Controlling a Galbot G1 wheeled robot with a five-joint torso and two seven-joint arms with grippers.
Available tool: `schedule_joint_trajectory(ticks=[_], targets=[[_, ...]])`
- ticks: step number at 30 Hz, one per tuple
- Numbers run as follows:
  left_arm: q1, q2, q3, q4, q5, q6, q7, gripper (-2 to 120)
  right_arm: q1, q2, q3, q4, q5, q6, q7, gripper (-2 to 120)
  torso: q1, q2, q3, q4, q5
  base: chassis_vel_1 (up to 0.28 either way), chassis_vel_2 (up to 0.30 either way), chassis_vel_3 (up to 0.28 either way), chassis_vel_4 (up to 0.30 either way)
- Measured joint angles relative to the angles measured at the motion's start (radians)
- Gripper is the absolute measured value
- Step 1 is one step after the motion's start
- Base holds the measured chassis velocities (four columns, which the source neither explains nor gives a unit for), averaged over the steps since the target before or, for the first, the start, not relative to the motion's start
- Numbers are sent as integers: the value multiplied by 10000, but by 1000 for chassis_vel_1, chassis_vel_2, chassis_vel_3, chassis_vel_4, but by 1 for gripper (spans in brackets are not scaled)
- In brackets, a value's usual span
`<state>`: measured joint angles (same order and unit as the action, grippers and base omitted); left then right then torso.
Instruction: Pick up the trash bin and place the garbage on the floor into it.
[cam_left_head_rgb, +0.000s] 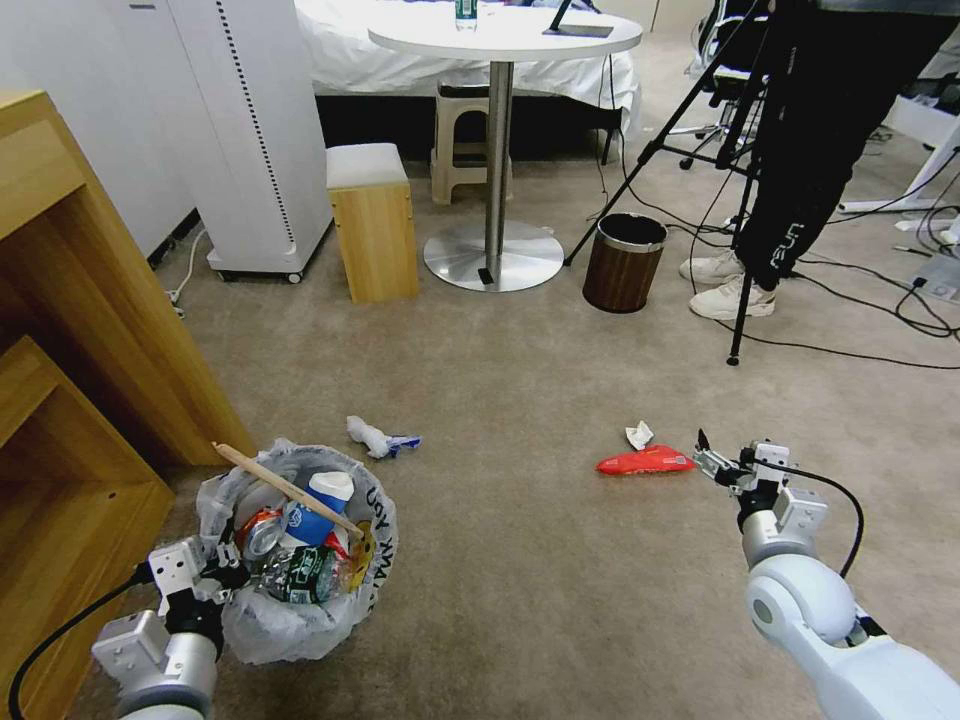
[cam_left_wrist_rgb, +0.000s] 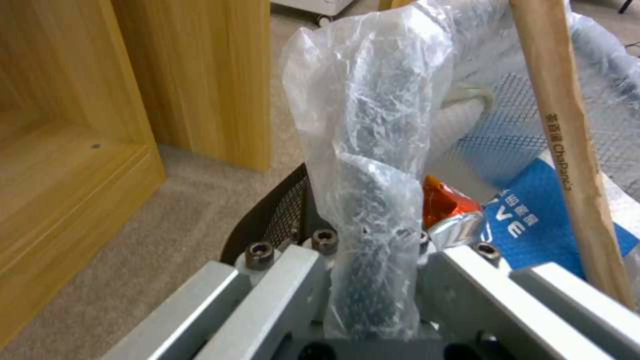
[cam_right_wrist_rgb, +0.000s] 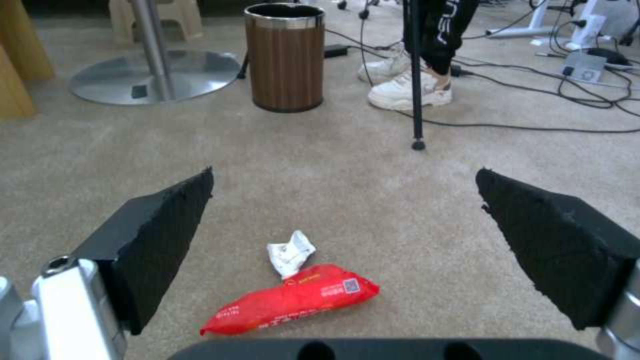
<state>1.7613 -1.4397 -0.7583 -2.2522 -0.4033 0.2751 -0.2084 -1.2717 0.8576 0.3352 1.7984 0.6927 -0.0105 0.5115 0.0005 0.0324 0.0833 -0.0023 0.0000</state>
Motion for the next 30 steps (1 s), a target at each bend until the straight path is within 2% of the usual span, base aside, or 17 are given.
schedule_joint_trajectory(ticks=[16,30], targets=[[-2,-134,-69,166,3,-53,-119,1,652,62,-693,-416,-273,508,-147,100,0,0,0,1,0,-3,-3,-4,-1],[-114,-98,-70,345,-40,-63,-150,1,450,117,-574,-500,-523,559,-273,100,1,0,0,-1,0,0,0,0,0]])
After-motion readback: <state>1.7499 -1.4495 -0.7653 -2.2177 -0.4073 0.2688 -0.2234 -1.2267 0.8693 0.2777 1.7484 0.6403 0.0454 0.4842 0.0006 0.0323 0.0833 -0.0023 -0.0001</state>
